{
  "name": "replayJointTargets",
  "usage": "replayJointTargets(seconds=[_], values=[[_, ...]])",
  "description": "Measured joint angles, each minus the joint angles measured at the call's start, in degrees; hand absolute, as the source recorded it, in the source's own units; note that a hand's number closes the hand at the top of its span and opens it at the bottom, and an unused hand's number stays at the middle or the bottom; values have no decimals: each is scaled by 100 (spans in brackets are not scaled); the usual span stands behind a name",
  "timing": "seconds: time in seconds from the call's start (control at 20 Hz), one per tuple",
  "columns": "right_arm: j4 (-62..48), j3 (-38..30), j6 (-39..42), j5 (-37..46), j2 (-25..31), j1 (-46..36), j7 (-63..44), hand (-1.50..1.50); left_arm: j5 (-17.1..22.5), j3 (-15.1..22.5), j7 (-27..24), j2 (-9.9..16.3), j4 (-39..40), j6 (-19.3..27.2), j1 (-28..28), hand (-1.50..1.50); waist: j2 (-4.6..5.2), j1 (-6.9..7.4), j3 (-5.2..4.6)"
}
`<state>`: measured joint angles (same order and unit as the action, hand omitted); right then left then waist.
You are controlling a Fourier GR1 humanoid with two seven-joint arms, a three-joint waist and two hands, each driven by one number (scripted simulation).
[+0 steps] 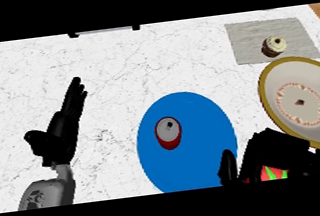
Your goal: Pick the tomato from the plate and place it in the bowl
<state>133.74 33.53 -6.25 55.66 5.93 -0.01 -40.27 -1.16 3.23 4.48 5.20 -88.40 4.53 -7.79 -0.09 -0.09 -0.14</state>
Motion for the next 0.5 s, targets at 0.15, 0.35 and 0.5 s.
replayJointTargets(seconds=[0.15, 0.35, 0.5], values=[[-6, -433, 522, 36, -195, -765, -574, 150, -66, 51, 39, -44, -38, 42, -2, 0, 1, 11, 2], [-56, -1234, 1195, 37, -211, -1660, -1047, 150, -37, 22, 31, -43, -35, -10, -33, 0, 5, 18, 5], [-184, -1942, 1597, -236, -202, -2204, -1177, 150, -84, 33, 113, -60, -102, 15, -29, 0, 6, 21, 9]])
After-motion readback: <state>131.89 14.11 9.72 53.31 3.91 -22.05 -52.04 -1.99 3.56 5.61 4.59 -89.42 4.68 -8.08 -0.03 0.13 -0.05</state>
